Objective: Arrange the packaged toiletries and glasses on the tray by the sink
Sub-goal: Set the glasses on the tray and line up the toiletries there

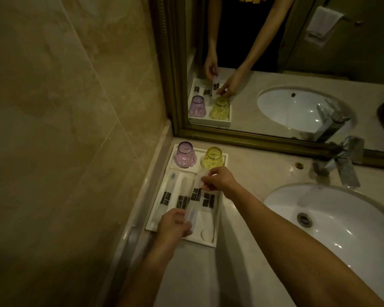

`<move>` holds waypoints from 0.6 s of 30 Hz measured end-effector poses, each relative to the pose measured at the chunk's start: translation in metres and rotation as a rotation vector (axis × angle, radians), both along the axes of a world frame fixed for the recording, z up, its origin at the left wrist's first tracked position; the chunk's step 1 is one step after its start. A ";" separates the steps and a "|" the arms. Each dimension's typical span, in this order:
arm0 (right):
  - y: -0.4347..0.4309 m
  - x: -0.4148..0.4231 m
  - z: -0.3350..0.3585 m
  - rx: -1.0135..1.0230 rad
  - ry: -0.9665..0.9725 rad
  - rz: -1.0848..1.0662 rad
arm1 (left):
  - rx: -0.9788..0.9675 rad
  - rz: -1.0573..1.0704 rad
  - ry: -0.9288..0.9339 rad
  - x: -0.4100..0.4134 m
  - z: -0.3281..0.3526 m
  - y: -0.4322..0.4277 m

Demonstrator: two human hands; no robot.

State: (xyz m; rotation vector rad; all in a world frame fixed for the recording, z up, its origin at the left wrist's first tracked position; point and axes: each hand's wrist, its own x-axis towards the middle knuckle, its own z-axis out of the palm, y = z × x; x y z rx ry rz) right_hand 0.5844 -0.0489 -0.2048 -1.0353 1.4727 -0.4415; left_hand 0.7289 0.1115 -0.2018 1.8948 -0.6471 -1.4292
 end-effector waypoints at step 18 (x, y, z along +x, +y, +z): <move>0.099 0.010 -0.051 -0.883 0.767 0.800 | -0.215 -1.036 -1.206 0.033 -0.040 0.018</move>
